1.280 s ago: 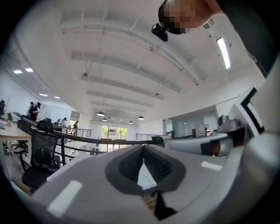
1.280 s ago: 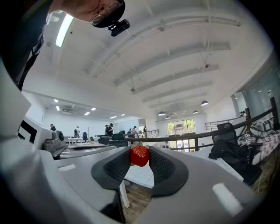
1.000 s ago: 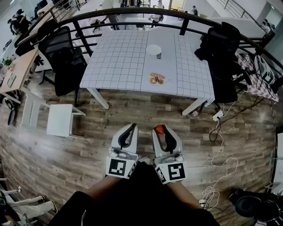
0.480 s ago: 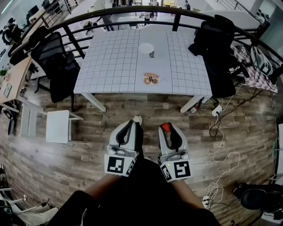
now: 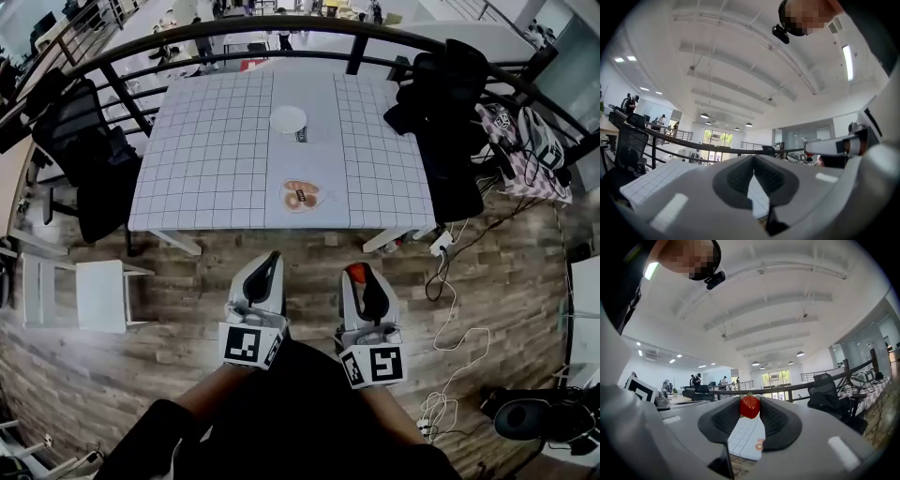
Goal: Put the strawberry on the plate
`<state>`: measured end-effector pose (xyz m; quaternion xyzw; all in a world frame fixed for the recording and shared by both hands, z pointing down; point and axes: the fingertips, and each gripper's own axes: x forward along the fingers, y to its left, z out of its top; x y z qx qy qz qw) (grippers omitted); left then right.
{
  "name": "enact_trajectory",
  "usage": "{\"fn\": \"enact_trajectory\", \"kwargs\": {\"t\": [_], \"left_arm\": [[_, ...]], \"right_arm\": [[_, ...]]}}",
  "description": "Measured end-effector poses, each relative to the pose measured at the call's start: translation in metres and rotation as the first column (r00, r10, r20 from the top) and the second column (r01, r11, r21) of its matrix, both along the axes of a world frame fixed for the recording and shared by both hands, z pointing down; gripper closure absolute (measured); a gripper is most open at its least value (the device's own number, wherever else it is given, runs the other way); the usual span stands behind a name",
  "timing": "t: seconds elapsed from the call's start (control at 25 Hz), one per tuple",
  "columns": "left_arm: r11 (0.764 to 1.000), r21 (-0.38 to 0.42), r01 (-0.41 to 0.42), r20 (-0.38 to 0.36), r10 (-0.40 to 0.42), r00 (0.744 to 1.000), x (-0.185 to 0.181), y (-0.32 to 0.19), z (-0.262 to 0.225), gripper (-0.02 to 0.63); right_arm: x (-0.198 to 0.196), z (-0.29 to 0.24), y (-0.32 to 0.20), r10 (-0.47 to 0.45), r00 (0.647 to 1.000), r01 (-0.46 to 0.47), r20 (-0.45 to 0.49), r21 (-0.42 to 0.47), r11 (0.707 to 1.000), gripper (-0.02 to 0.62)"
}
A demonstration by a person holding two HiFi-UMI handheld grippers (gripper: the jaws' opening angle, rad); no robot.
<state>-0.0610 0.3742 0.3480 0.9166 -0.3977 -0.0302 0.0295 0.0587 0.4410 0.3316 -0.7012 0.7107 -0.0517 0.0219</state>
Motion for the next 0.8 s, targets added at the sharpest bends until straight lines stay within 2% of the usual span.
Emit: {"fn": "enact_trajectory", "kwargs": {"t": [0.28,0.52,0.8], "left_arm": [[0.999,-0.034,0.013,0.005,-0.013,1.0,0.003,-0.121,0.005,0.597],[0.996,-0.073,0.054,0.013,-0.053,0.999,-0.006,-0.22,0.025,0.597],[0.993,-0.097,0.062,-0.011,-0.064,0.998,-0.015,-0.294,0.02,0.597]], "right_arm": [[-0.001,0.007,-0.118,-0.033,0.999,0.032,-0.009,-0.058,0.998,0.468],[-0.005,0.013,-0.222,-0.06,0.997,0.054,-0.053,-0.118,0.992,0.468],[-0.031,0.012,-0.323,-0.128,0.991,0.123,-0.032,-0.118,0.985,0.468]]}}
